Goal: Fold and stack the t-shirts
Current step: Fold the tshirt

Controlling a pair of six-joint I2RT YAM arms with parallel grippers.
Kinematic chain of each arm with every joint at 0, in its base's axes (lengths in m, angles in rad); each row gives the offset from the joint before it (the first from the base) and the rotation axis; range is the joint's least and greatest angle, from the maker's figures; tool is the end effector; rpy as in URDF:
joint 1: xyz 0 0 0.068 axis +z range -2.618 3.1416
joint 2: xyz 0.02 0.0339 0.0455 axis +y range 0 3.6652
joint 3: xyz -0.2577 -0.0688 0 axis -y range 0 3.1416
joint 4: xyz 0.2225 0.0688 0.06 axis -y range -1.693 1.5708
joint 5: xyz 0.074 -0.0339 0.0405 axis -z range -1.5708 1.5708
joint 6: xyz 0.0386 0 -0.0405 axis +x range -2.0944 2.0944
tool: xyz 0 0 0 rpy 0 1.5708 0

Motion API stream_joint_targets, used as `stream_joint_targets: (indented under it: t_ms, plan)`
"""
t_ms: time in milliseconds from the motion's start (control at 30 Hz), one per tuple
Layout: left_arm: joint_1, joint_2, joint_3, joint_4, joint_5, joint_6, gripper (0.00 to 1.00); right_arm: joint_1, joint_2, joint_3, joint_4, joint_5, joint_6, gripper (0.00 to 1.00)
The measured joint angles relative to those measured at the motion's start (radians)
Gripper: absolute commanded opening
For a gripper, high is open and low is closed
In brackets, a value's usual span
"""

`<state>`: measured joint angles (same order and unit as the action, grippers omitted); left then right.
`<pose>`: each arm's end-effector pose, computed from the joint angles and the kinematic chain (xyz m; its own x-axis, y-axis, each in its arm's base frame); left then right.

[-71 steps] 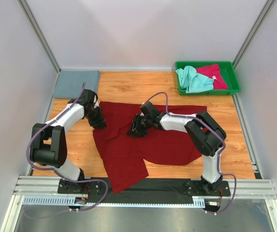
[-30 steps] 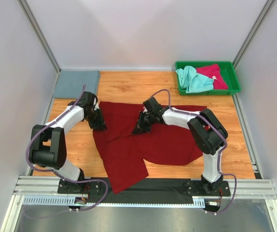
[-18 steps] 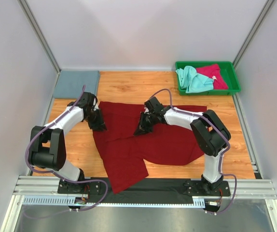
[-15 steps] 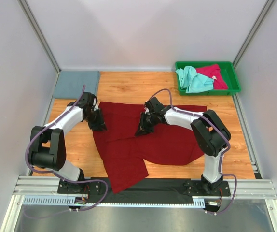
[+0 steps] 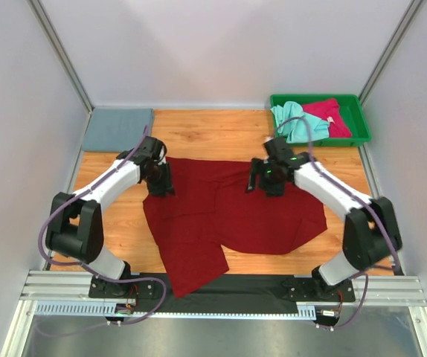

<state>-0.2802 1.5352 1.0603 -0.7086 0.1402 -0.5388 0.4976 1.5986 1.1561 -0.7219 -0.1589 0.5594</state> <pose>0.2662 -0.0822 0.2187 -0.9303 -0.2610 -0.2578 -0.1780 0.9356 -0.3049 0.2592 0.1477 0.2271 -0.9634 0.0730 -0.2579 -0.0177 0.9428 0.3330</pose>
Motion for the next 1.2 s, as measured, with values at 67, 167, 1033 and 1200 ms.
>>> stream_joint_targets:
  t_ms: [67, 167, 1033, 1200]
  plan:
    - [-0.041, 0.041, 0.038, 0.006, -0.025, -0.003, 0.43, -0.129, -0.104, -0.040, -0.006, 0.039, -0.034, 0.81]
    - [-0.076, 0.127, 0.105, 0.008, -0.062, -0.006, 0.43, -0.347, -0.155, -0.070, -0.004, 0.031, -0.070, 0.82]
    - [0.006, 0.451, 0.354, 0.008, -0.130, -0.006, 0.46, -0.554, 0.233, 0.050, 0.050, 0.100, -0.094, 0.59]
    - [-0.011, 0.225, 0.113, 0.037, -0.113, -0.023, 0.46, -0.558, 0.111, -0.022, 0.047, 0.116, -0.097, 0.67]
